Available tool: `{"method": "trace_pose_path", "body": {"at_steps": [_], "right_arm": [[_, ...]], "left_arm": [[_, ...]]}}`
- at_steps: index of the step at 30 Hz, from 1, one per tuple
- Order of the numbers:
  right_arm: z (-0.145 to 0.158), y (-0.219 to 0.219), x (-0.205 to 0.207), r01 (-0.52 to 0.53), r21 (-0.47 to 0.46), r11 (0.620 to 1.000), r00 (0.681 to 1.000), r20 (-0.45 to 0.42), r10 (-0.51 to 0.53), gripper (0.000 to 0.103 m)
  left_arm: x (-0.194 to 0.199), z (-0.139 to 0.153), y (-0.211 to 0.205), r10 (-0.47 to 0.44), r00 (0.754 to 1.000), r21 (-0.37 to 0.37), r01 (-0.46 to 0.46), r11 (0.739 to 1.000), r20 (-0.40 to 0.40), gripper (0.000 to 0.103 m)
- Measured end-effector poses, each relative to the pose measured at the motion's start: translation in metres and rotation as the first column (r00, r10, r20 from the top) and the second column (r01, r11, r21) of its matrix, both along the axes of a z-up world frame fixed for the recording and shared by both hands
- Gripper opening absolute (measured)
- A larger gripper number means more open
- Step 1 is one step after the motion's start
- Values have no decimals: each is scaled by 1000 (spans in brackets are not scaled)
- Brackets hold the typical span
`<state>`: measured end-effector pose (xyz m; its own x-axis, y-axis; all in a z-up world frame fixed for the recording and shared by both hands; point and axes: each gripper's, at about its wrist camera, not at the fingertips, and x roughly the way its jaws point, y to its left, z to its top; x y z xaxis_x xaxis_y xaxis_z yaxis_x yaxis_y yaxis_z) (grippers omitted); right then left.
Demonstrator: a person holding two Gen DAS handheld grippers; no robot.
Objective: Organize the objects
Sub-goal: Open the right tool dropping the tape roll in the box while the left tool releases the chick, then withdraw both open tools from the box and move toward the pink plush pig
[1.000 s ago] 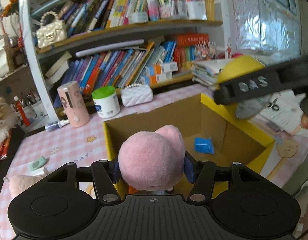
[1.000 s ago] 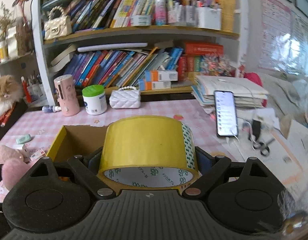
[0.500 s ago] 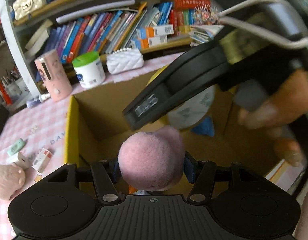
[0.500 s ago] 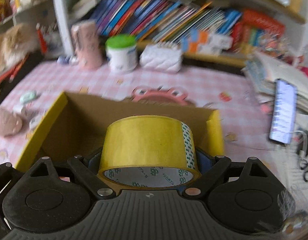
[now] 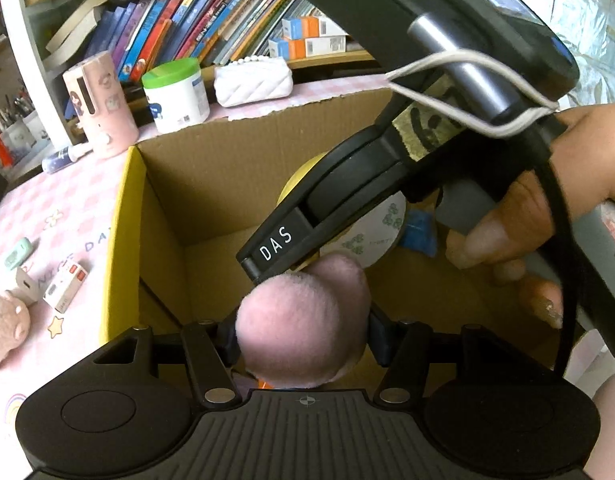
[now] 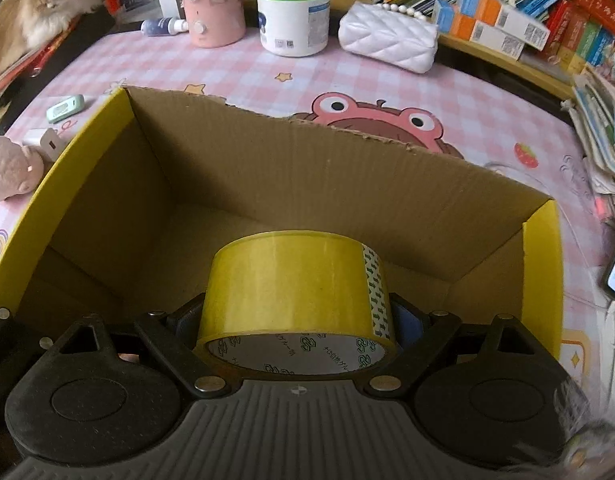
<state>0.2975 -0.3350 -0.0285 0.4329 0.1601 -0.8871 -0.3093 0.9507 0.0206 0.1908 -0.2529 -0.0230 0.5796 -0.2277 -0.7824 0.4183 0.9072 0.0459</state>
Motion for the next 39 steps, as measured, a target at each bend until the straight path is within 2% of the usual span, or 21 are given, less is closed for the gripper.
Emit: {"method": "trace_pose_path", "body": {"at_steps": [6, 10, 13, 20, 25, 28, 32, 35, 39], "right_arm": [[-2, -1, 1, 14, -17, 1000, 1000, 7, -14, 91], [10, -4, -3, 31, 6, 999, 999, 38, -31, 94], [23, -7, -11, 41, 22, 999, 996, 78, -42, 95], [59, -14, -45, 106, 64, 992, 973, 197, -117, 96], [83, -17, -83, 176, 79, 981, 926, 325, -193, 96], [93, -21, -109, 235, 98, 967, 883, 395, -255, 96], [101, -26, -150, 331, 144, 933, 809, 466, -359, 96], [100, -26, -178, 387, 165, 907, 767, 488, -416, 96], [90, -20, -208, 443, 178, 879, 742, 478, -471, 96]], "left_arm": [[-4, 4, 0, -6, 999, 1, 6, 1000, 35, 63], [-10, 12, 1, -23, 997, -13, 24, 1000, 69, 72], [-19, 20, 4, -22, 992, -17, 25, 1000, 124, 83], [-42, 39, 19, -20, 979, -50, 31, 998, 204, 87], [-58, 49, 40, 9, 970, -83, 12, 996, 244, 91], [-69, 53, 55, 37, 967, -111, -9, 994, 253, 91], [-82, 56, 80, 88, 962, -144, -52, 988, 259, 93], [-92, 55, 96, 112, 959, -153, -74, 985, 260, 94], [-102, 48, 115, 131, 960, -148, -97, 984, 246, 95]]}}
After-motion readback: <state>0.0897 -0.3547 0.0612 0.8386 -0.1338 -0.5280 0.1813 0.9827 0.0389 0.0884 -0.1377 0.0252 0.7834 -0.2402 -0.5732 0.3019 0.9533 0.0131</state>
